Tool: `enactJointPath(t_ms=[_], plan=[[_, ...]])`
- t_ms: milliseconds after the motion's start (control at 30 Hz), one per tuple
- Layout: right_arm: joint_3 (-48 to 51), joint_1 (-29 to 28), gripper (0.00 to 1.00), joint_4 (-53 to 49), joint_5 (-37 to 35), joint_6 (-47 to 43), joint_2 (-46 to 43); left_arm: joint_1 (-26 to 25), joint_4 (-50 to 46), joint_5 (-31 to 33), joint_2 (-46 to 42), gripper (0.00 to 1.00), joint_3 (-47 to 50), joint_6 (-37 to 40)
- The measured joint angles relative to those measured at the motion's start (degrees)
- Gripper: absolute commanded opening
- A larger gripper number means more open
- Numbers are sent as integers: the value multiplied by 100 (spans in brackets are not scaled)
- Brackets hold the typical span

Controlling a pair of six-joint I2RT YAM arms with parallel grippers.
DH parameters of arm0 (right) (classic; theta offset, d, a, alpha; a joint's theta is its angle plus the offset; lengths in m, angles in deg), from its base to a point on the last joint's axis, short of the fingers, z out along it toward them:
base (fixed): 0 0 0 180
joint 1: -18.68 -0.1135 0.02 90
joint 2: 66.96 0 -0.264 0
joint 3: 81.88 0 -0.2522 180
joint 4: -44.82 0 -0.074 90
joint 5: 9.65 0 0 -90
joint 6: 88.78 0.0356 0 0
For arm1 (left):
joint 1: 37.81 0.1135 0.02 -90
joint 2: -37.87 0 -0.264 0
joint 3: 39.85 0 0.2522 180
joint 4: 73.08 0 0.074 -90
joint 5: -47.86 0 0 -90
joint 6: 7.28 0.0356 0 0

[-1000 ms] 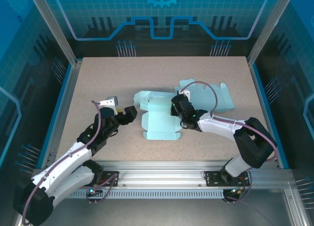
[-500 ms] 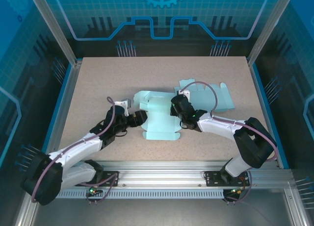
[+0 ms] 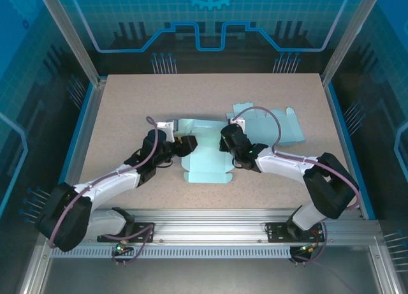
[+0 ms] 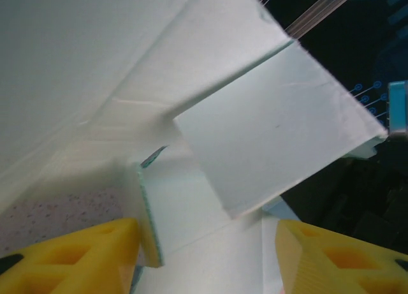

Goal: Fold the paper box

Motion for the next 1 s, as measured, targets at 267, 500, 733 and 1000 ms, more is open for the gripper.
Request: enactJointPath(t_ms=[267, 500, 733, 1000], plan=[[0, -39, 0, -2, -4, 37, 103, -55, 376, -177, 544, 51, -111, 17], [0, -44, 0, -26, -4, 39, 127, -55, 133, -503, 205, 53, -118, 267], [0, -72, 0, -28, 2, 39, 127, -66, -1038, -1003, -1698, 62, -352, 798], [-175, -72, 0, -177, 98, 37, 81, 20, -2052, 686, -2752, 51, -695, 1335]])
